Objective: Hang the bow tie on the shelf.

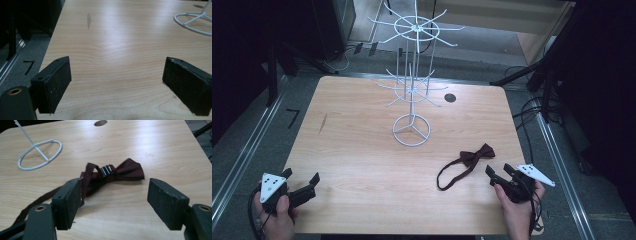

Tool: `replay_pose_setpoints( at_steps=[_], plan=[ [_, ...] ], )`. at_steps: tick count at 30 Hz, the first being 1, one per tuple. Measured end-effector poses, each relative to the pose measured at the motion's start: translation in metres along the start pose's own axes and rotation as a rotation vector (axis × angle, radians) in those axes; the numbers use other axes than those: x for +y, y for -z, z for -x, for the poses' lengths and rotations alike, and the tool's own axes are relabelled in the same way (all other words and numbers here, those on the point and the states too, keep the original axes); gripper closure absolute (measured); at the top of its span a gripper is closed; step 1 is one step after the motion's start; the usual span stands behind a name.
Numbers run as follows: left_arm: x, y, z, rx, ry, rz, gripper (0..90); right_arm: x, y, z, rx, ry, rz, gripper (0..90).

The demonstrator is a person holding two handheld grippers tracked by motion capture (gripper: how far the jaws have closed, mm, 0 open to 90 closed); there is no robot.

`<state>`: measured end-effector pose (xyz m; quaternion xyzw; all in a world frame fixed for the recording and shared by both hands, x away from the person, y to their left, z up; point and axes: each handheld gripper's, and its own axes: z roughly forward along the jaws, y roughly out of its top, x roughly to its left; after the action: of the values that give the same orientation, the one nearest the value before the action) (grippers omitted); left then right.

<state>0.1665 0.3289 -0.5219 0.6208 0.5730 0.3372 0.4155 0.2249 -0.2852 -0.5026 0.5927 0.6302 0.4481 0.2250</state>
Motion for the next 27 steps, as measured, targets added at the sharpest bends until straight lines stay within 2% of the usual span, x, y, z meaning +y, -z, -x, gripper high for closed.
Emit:
replay_pose_setpoints(
  at_steps=[6, 16, 19, 23, 27],
  plan=[
    [0.000, 0.000, 0.000, 0.000, 0.002, 0.001, 8.8, 0.010, -0.013, -0.012, 0.005, 0.026, -0.010, 26.3],
    [0.000, 0.000, 0.000, -0.004, 0.004, 0.004, 8.8, 0.019, -0.035, -0.023, -0.012, 0.021, -0.051, 27.4],
    [0.000, 0.000, 0.000, -0.005, 0.004, 0.005, 8.8, 0.017, -0.041, -0.025, -0.016, 0.021, -0.073, 28.3],
    [0.000, 0.000, -0.001, -0.007, 0.005, 0.003, 8.8, 0.010, -0.049, -0.030, -0.016, 0.020, -0.115, 34.0],
    [0.000, 0.000, -0.001, -0.008, 0.006, 0.003, 8.8, -0.001, -0.054, -0.031, 0.005, 0.011, -0.148, 38.6]
  ],
)
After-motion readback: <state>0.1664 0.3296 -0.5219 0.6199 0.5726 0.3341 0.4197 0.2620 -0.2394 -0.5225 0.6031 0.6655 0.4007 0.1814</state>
